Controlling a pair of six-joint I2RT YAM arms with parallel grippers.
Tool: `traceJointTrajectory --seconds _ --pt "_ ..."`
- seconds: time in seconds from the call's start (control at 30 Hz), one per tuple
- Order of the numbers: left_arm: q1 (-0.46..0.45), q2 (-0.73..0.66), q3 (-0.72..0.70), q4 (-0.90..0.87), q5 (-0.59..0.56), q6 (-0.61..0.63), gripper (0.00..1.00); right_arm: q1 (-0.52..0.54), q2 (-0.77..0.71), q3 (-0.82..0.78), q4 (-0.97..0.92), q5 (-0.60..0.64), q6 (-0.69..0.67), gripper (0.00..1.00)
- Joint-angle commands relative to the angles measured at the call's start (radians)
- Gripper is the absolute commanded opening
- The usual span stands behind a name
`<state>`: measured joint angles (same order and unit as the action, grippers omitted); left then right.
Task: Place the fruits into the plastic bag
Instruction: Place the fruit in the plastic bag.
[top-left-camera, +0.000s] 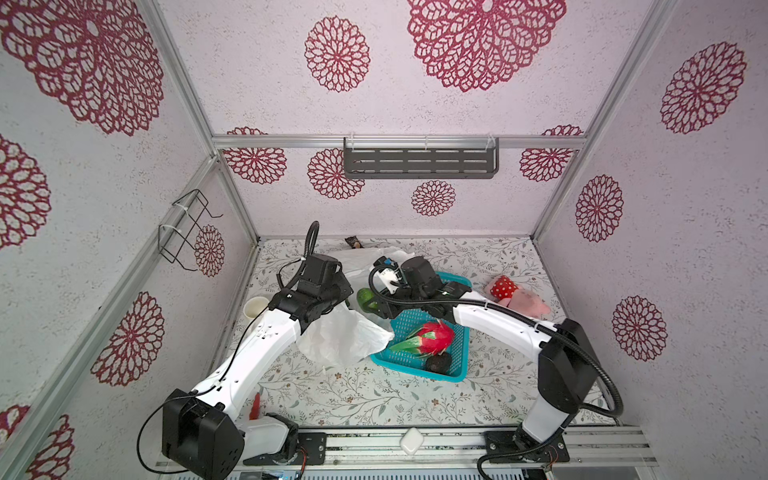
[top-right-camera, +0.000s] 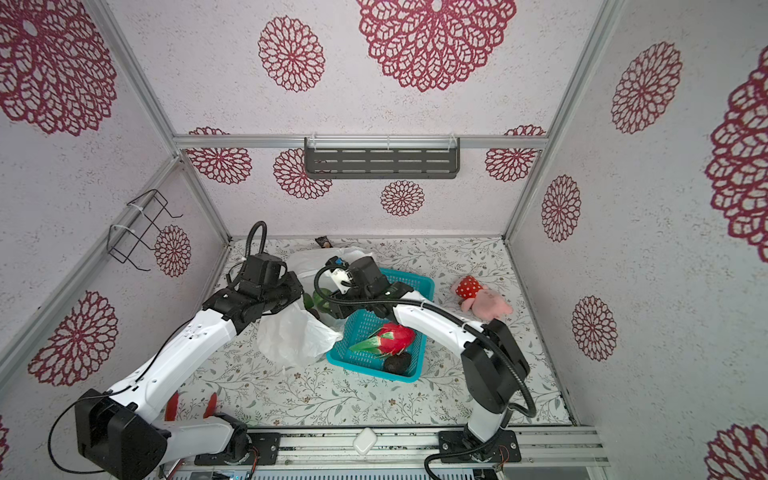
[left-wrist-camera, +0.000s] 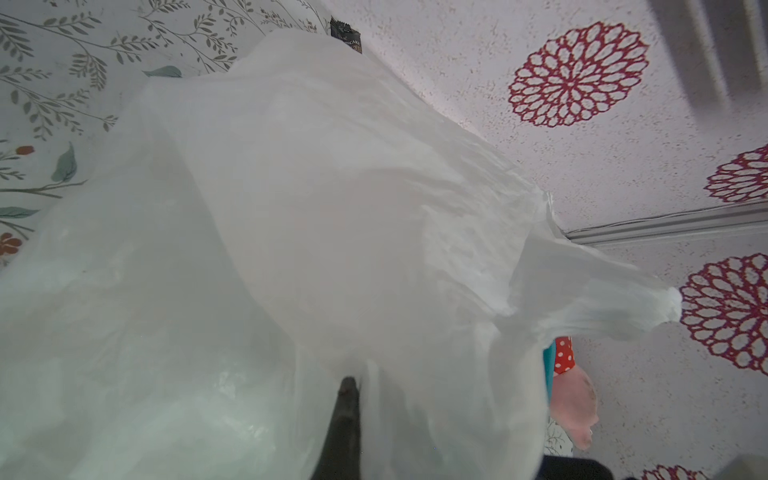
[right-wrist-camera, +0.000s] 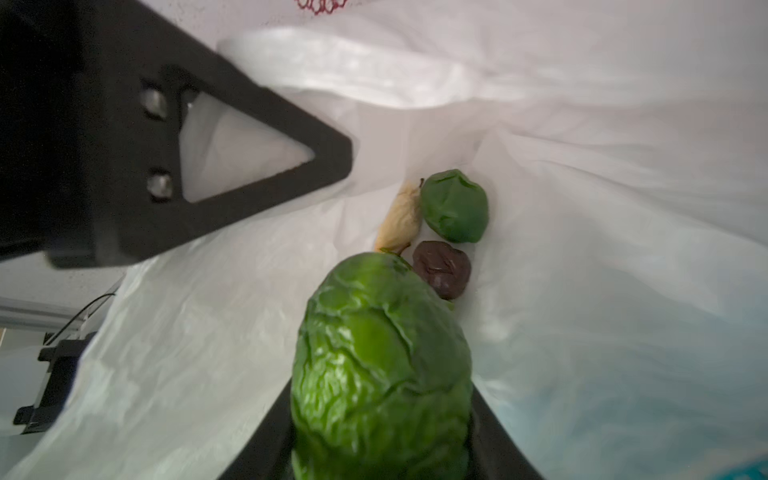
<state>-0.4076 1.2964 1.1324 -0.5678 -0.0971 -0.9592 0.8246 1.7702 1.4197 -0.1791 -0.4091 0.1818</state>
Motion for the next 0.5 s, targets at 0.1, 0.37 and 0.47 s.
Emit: traceJointTrajectory --seconds 0.1,0.37,0.47 --pt "-0.014 -0.053 0.024 -0.04 -0.077 -0.002 0.0 0.042 0.091 0.099 -0.138 -0.043 -0.091 0.61" --pt "-0.015 -0.039 0.022 -0.036 -0.07 0.0 0.0 0.042 0.004 0.022 -0.077 0.078 -0.082 0.83" --pt "-0.015 -0.033 0.023 -0.033 -0.067 0.003 0.0 0.032 -0.049 -0.008 -0.05 0.133 -0.08 0.84"
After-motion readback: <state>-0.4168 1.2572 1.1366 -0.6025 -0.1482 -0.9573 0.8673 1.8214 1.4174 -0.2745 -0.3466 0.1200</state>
